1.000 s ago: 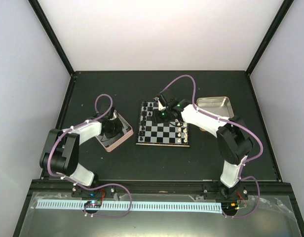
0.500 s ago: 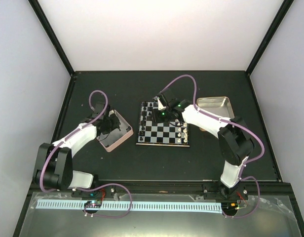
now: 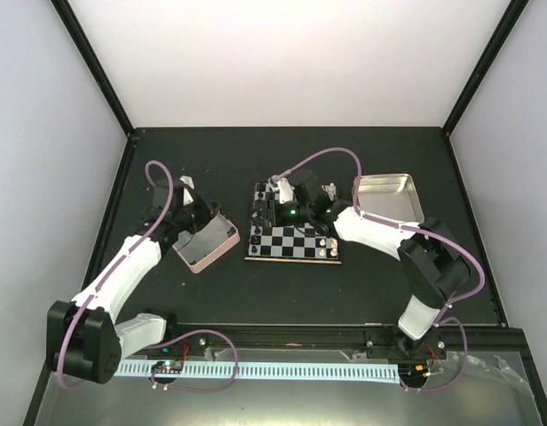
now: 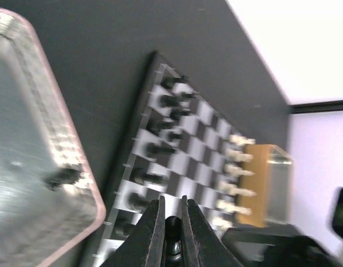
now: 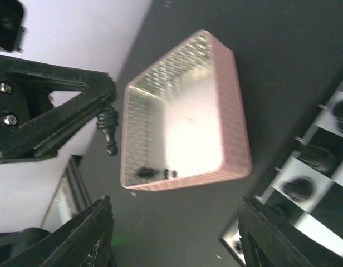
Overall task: Set up the chess pieces on the board
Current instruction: Pick up the chess piece from the storage box.
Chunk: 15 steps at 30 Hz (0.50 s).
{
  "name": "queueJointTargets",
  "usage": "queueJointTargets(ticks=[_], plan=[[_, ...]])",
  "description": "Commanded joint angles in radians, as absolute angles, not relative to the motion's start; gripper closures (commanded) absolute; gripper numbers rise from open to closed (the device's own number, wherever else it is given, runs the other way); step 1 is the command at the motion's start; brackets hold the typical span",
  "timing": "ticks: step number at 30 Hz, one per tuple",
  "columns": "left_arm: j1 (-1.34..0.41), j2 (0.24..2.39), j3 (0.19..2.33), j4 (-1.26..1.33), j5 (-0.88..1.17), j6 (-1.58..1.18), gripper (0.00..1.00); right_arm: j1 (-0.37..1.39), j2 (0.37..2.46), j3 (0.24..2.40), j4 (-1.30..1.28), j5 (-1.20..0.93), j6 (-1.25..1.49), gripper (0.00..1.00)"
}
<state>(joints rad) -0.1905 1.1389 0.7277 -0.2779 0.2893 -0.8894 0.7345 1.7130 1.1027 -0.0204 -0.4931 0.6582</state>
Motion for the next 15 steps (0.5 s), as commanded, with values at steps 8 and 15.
queueJointTargets(ticks=[8,15], plan=[[-0.185,1.027,0.770,-0.103,0.552,-1.383,0.98,0.804,1.650,1.009,0.574,-0.489,0.911,0.37],[-0.184,1.024,0.745,0.002,0.576,-1.497,0.98,0.807,1.653,1.021,0.595,-0.436,0.974,0.47]])
